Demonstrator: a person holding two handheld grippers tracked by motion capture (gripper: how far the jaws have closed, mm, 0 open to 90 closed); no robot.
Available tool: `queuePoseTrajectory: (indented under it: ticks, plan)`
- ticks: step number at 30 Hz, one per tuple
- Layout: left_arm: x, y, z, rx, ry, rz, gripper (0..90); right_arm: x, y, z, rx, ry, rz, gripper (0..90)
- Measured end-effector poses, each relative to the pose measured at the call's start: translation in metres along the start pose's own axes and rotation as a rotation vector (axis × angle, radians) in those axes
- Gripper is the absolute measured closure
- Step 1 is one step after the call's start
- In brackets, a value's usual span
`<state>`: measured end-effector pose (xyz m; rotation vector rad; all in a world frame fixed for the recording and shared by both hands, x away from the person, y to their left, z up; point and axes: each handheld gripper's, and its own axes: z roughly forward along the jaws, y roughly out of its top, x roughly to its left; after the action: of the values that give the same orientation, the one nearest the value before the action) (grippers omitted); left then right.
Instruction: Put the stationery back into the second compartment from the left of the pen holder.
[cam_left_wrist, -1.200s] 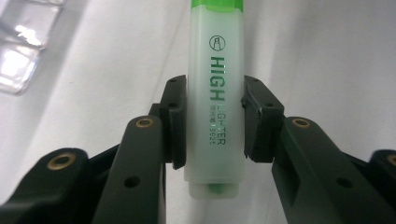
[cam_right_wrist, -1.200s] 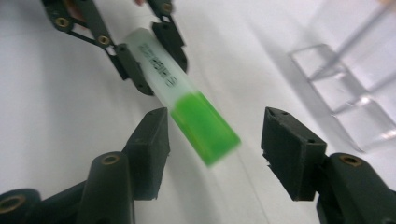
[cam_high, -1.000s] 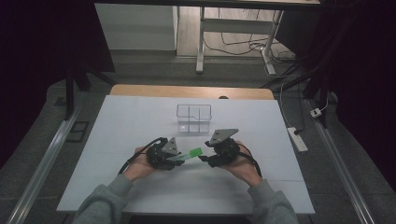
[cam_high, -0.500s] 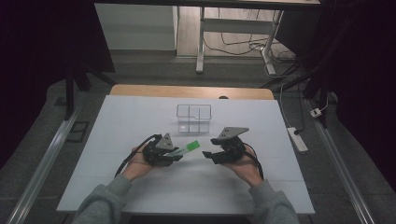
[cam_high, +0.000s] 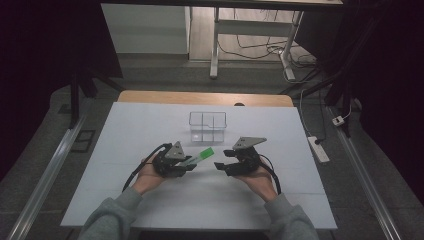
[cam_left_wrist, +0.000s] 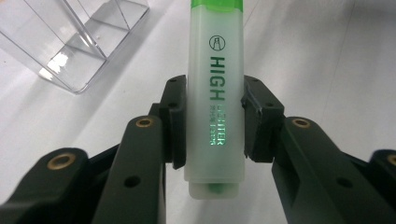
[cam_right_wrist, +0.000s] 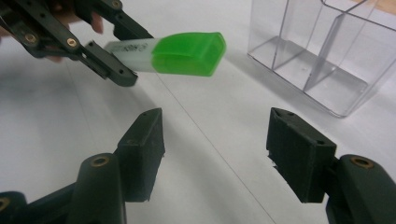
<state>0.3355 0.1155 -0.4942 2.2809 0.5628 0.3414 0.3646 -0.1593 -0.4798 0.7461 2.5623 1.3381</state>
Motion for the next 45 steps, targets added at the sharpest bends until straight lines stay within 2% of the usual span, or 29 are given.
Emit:
queuePoseTrajectory:
  ticks: [6,11,18,21,26,30,37,42,45]
  plan:
    - [-0.004,0.002,0.003,-0.035,0.007,-0.011,65.0,0.002,0.0,0.002,-0.04,0.023,0.048,36.7]
    - [-0.011,0.004,0.008,-0.054,0.028,0.005,65.0,0.004,0.0,0.006,-0.075,0.046,0.084,36.9]
    - [-0.017,0.005,0.013,-0.076,0.043,0.017,64.9,0.005,-0.001,0.009,-0.095,0.069,0.115,38.5]
    - [-0.021,0.006,0.015,-0.075,0.055,0.042,64.8,0.005,-0.001,0.011,-0.112,0.077,0.131,40.8]
    - [-0.03,0.009,0.021,-0.048,0.096,0.082,64.7,0.006,-0.002,0.013,-0.119,0.076,0.131,48.2]
    - [-0.033,0.01,0.026,-0.021,0.133,0.108,64.7,0.005,-0.002,0.013,-0.144,0.1,0.149,54.5]
    - [-0.036,0.009,0.032,-0.011,0.148,0.111,64.5,0.007,0.0,0.012,-0.189,0.148,0.143,68.6]
    - [-0.036,0.008,0.034,-0.013,0.145,0.108,63.9,0.011,0.001,0.012,-0.193,0.168,0.124,71.6]
    - [-0.034,0.007,0.032,-0.036,0.136,0.085,59.4,0.012,0.001,0.011,-0.196,0.16,0.11,73.5]
